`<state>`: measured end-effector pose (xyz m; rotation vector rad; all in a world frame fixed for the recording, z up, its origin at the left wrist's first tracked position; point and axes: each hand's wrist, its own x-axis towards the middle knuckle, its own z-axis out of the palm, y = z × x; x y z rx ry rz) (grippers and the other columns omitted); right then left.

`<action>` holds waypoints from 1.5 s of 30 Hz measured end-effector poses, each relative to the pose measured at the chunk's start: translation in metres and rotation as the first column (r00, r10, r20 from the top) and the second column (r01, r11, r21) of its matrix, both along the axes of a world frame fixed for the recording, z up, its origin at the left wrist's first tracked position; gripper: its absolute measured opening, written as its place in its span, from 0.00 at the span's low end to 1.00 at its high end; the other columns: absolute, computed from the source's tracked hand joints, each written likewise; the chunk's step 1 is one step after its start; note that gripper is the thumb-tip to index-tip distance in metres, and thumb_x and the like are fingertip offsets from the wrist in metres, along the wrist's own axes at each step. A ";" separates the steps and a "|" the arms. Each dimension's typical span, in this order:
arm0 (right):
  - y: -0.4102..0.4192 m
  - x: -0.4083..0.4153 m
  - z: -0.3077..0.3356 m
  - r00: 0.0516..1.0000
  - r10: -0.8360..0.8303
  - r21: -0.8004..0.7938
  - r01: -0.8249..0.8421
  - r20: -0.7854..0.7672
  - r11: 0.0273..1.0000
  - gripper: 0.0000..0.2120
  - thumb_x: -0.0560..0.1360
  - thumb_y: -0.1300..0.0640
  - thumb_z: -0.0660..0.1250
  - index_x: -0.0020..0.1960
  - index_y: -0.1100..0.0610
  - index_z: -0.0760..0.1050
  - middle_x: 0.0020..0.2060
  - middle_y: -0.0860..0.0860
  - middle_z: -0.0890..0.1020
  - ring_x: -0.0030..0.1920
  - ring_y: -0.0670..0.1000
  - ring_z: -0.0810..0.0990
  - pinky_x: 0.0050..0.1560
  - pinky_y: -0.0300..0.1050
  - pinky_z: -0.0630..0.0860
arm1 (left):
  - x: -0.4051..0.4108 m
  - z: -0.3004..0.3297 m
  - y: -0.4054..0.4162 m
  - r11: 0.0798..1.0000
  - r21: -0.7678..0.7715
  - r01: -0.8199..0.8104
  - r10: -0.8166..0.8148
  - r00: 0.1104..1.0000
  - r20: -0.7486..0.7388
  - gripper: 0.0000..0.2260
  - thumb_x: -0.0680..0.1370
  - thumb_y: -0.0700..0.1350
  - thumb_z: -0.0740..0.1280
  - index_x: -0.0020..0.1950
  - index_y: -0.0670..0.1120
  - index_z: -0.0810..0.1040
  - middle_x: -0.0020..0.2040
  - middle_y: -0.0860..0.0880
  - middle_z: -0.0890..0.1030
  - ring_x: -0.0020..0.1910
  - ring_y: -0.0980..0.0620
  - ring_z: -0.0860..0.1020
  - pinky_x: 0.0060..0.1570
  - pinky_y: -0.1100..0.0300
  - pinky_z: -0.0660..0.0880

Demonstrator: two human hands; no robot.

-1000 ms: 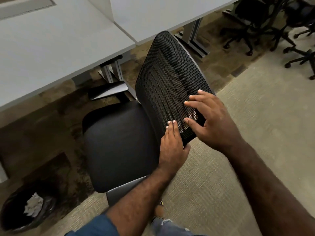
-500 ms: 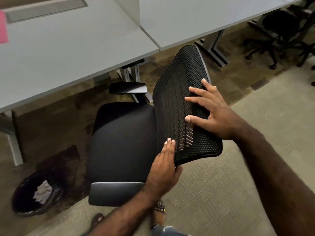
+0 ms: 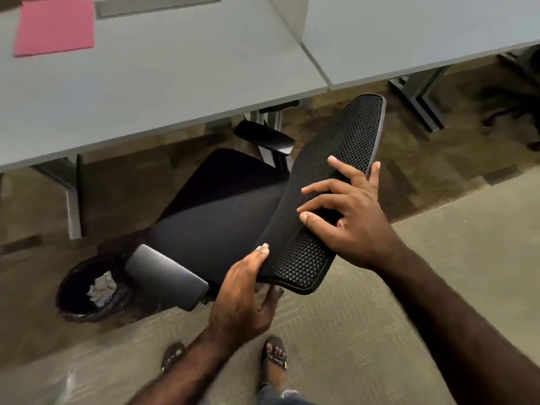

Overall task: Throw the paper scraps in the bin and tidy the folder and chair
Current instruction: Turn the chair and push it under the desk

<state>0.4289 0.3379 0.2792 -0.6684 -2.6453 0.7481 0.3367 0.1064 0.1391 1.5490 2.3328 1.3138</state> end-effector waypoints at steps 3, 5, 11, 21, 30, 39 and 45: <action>-0.017 -0.022 0.000 1.000 -0.006 0.024 0.006 0.001 1.000 0.12 0.76 0.39 0.71 0.53 0.41 0.88 0.62 0.36 0.83 0.84 0.46 0.59 0.80 0.74 0.33 | -0.001 0.028 0.003 0.992 0.115 -0.054 0.058 0.998 -0.032 0.33 0.78 0.53 0.74 0.77 0.38 0.68 0.77 0.43 0.73 0.77 0.46 0.73 0.74 0.49 0.73; -0.029 -0.036 0.001 1.000 -0.016 0.049 0.015 0.007 0.999 0.14 0.76 0.37 0.71 0.56 0.41 0.87 0.67 0.37 0.81 0.84 0.47 0.58 0.80 0.74 0.33 | -0.003 0.048 0.007 0.979 0.167 -0.117 0.127 0.991 -0.053 0.33 0.79 0.58 0.72 0.76 0.39 0.70 0.75 0.43 0.75 0.76 0.45 0.74 0.73 0.49 0.73; -0.060 -0.077 0.003 1.000 0.005 0.021 -0.005 0.014 1.000 0.16 0.78 0.35 0.71 0.59 0.40 0.86 0.71 0.36 0.77 0.85 0.45 0.54 0.78 0.76 0.31 | -0.030 0.078 0.008 0.904 0.246 -0.350 0.380 0.921 -0.086 0.13 0.85 0.46 0.64 0.63 0.41 0.83 0.64 0.46 0.83 0.65 0.50 0.80 0.64 0.45 0.77; -0.070 -0.134 0.006 0.981 0.184 0.034 -0.182 -0.056 0.983 0.20 0.81 0.38 0.69 0.67 0.47 0.83 0.76 0.46 0.77 0.86 0.48 0.57 0.86 0.61 0.41 | -0.126 0.073 -0.048 0.803 0.264 -0.535 0.575 0.812 -0.104 0.17 0.88 0.47 0.56 0.57 0.41 0.83 0.54 0.45 0.84 0.56 0.49 0.81 0.60 0.54 0.77; -0.078 -0.216 0.003 0.998 0.053 0.237 -0.046 -0.023 0.970 0.33 0.77 0.23 0.56 0.62 0.45 0.85 0.62 0.41 0.85 0.77 0.48 0.71 0.81 0.65 0.55 | -0.227 0.081 -0.071 0.825 0.232 -0.516 0.530 0.848 0.001 0.19 0.88 0.52 0.55 0.57 0.42 0.81 0.54 0.48 0.81 0.56 0.51 0.79 0.60 0.61 0.73; -0.099 -0.277 -0.004 0.999 0.016 0.284 -0.028 0.045 0.959 0.38 0.73 0.17 0.55 0.67 0.40 0.81 0.64 0.37 0.83 0.72 0.45 0.73 0.78 0.67 0.58 | -0.309 0.094 -0.066 0.804 0.184 -0.566 0.569 0.822 0.042 0.16 0.87 0.45 0.56 0.57 0.40 0.82 0.53 0.44 0.82 0.55 0.47 0.80 0.57 0.56 0.76; -0.088 -0.303 -0.005 0.999 -0.029 0.274 0.019 0.034 0.962 0.38 0.73 0.17 0.55 0.66 0.40 0.82 0.63 0.38 0.83 0.69 0.45 0.75 0.78 0.66 0.58 | -0.346 0.092 -0.055 0.856 0.144 -0.496 0.501 0.866 0.008 0.13 0.87 0.47 0.60 0.58 0.41 0.81 0.53 0.45 0.82 0.55 0.48 0.78 0.58 0.58 0.76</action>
